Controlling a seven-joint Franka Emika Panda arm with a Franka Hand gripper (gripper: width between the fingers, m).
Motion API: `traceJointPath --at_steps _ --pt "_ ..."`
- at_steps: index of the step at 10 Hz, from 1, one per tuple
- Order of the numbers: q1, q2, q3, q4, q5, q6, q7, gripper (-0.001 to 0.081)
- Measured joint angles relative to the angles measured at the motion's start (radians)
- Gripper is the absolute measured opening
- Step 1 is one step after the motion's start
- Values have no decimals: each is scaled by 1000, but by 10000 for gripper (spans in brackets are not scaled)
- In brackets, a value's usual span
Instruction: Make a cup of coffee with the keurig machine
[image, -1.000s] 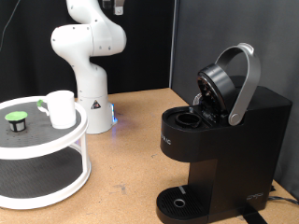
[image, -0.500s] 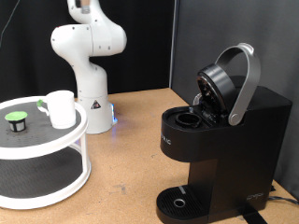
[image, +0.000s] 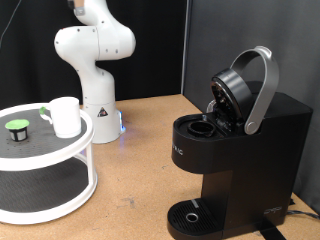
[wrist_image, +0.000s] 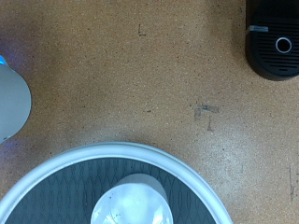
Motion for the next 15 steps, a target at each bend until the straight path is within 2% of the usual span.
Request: traceJointPath --at_steps 2,4,8,11,15 --pt "-9 -5 -68 11 -20 -17 -75 803" --pt "-22 -5 -123 33 -81 -56 -140 803" --pt "-39 2 -218 63 -158 -55 -198 803" --pt "-37 14 -226 68 -155 -57 -216 803" --pt "-2 24 -247 47 -158 -53 -378 803"
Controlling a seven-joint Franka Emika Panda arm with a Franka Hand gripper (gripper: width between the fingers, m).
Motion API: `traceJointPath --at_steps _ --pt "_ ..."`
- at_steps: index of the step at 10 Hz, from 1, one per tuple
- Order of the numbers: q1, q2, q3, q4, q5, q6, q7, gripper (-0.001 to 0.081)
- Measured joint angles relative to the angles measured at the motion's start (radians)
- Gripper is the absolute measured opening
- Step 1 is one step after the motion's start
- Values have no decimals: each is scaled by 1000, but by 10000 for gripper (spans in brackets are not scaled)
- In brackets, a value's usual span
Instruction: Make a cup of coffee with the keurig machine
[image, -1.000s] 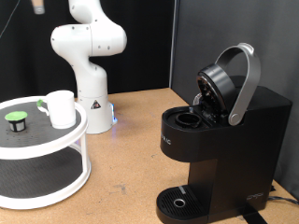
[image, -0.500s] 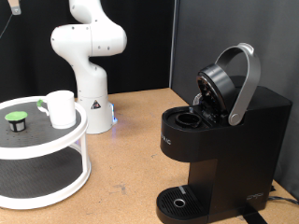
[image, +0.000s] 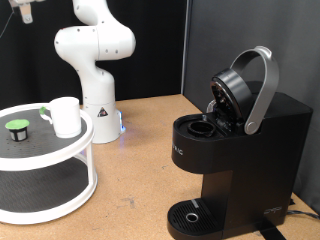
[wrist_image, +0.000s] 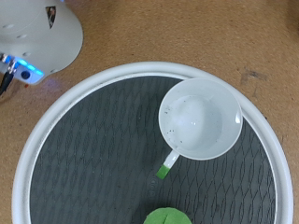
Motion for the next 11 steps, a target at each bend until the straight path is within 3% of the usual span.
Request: traceJointPath --at_steps 3,4,8,11 --pt "12 13 -20 -46 -23 91 -90 803" --pt "11 13 -20 -45 -22 87 -87 803" --pt "24 22 -61 -58 -47 79 -301 803" --pt "25 57 -99 -134 -115 228 -360 803"
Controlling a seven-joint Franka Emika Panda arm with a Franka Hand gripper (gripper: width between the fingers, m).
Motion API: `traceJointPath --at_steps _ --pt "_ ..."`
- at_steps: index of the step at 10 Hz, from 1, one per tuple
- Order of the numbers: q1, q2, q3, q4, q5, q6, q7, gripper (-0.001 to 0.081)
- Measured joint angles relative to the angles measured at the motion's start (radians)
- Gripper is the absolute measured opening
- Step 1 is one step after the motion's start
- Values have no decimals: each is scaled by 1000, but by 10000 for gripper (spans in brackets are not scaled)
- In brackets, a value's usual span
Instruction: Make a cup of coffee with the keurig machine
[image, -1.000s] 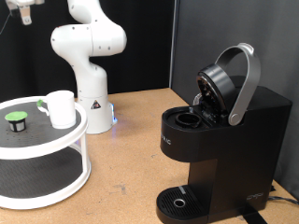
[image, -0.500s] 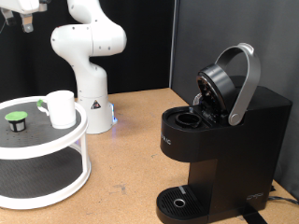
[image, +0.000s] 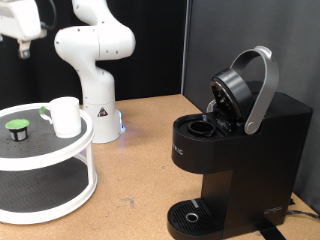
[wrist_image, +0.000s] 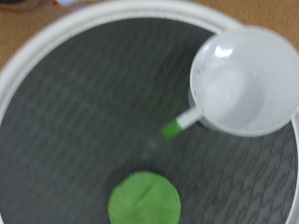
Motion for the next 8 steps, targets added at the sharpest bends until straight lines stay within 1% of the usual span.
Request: traceJointPath --at_steps 1,2,3,5,6,8 --pt "0 14 -15 -29 -6 64 0 803" --pt "0 26 -24 -44 -8 103 0 803" --pt "0 25 -24 -44 -8 103 0 803" --pt "9 25 -38 -44 -8 93 -137 803" --pt "11 25 -48 -52 -21 97 -190 803" --pt "9 33 -59 -88 -69 149 -212 803"
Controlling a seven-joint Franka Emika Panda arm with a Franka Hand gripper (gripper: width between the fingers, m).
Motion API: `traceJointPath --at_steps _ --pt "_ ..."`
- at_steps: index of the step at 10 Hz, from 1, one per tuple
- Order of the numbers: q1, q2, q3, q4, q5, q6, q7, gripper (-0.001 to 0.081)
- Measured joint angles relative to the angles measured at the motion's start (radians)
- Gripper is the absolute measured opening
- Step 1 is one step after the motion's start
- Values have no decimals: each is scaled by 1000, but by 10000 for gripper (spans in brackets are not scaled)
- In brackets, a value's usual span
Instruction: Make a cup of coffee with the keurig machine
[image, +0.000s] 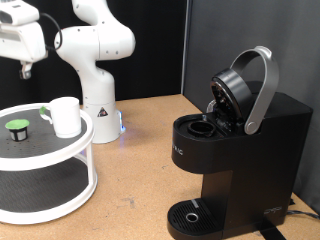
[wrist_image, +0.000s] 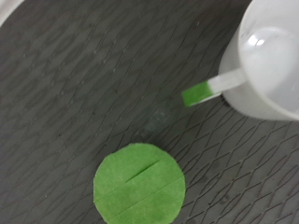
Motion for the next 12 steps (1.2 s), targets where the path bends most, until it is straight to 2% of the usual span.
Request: traceJointPath --at_steps 2,6,12 --pt "-2 24 -21 -43 -35 87 5 803" --pt "0 70 -66 -108 -35 223 5 803" --pt "-17 121 -82 -199 -91 353 11 803"
